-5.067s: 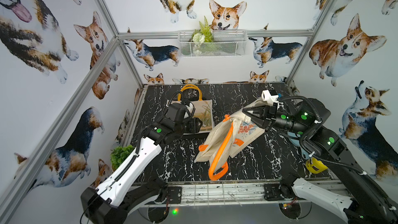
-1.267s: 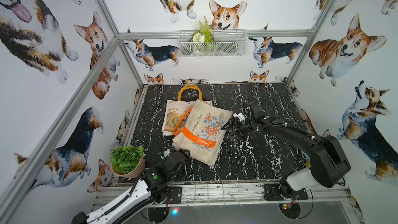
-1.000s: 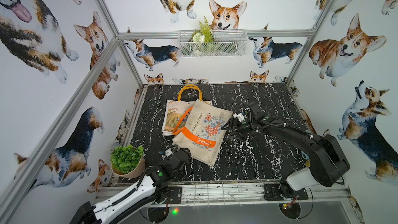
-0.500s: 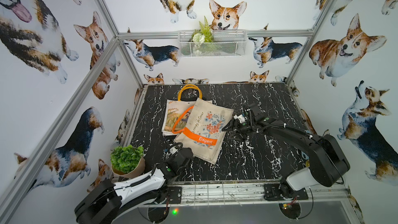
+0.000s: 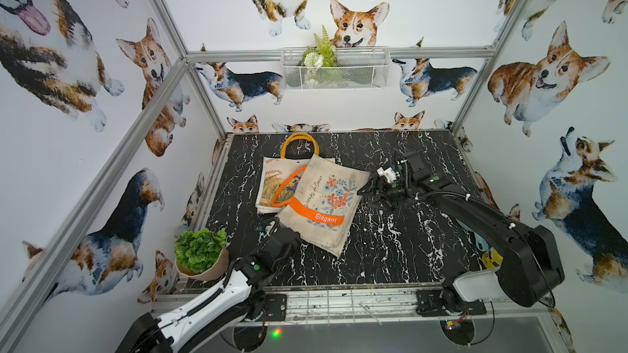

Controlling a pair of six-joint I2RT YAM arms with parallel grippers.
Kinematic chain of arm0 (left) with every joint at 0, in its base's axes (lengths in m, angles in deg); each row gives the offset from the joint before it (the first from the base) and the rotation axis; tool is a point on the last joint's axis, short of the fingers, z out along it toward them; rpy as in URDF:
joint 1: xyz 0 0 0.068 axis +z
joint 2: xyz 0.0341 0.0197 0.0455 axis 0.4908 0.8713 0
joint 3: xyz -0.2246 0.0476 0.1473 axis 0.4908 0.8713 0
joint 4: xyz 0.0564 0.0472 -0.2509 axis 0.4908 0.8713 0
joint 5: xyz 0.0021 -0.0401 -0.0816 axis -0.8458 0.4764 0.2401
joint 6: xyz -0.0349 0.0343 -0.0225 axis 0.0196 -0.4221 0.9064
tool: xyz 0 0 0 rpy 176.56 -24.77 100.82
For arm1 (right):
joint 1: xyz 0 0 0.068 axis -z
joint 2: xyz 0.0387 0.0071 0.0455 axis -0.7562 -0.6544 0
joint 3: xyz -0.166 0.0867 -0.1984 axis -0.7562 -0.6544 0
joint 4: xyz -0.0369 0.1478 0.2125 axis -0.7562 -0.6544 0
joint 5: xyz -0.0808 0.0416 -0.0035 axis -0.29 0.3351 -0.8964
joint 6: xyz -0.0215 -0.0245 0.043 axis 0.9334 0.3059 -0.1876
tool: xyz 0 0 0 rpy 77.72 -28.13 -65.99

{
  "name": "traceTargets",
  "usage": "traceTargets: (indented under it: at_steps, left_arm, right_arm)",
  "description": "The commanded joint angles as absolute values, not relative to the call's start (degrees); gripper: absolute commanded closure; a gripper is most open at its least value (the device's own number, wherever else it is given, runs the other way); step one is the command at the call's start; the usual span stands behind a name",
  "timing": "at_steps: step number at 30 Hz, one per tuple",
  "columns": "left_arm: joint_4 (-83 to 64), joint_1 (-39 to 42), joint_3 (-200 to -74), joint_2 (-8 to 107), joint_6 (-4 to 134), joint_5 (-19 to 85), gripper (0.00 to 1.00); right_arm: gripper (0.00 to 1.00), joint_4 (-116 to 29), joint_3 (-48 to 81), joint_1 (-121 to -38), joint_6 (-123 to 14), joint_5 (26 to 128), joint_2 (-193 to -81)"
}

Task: Put away the canvas bag
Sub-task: Press the canvas bag at the center of the board.

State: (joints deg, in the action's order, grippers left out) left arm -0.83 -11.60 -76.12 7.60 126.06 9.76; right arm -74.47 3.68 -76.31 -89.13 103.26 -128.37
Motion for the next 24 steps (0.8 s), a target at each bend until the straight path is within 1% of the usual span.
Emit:
traceTargets:
  at_steps: [1,4,7,9,12,16,21,24]
  left_arm:
    - [-2.36,-9.10,-84.84,13.19,107.48,27.87,1.00]
    - [-0.90,-9.34,-93.62,22.64,99.21,41.01,1.00]
    - [-1.47,-10.71,-99.68,30.25,94.28,52.22,1.00]
    - [-2.63,-11.67,-102.26,33.62,92.08,58.28,1.00]
    - [-2.62,-12.31,-105.48,37.33,89.14,65.32,1.00]
    - [0.02,-13.26,-107.80,39.64,85.25,71.53,1.00]
    - [1.61,-18.52,-109.24,40.72,81.58,77.40,1.00]
    - [7.70,-19.92,-110.34,41.72,77.96,75.46,1.00]
  right_arm:
    - [0.24,-96.15,13.38,-72.28,-74.14,92.53,-127.88]
    - [0.22,-102.42,18.00,-67.67,-68.66,90.25,-128.26]
    - [0.20,-104.11,18.99,-63.19,-66.06,89.92,-127.94]
    - [0.20,-104.11,18.52,-61.03,-65.64,89.23,-127.19]
    - [0.20,-104.24,17.85,-60.04,-64.56,88.14,-126.41]
    - [0.20,-105.97,17.57,-60.05,-62.87,88.54,-127.74]
    - [0.19,-106.66,16.75,-60.04,-61.08,85.61,-127.65]
    - [0.19,-107.07,16.23,-59.94,-60.34,85.18,-128.14]
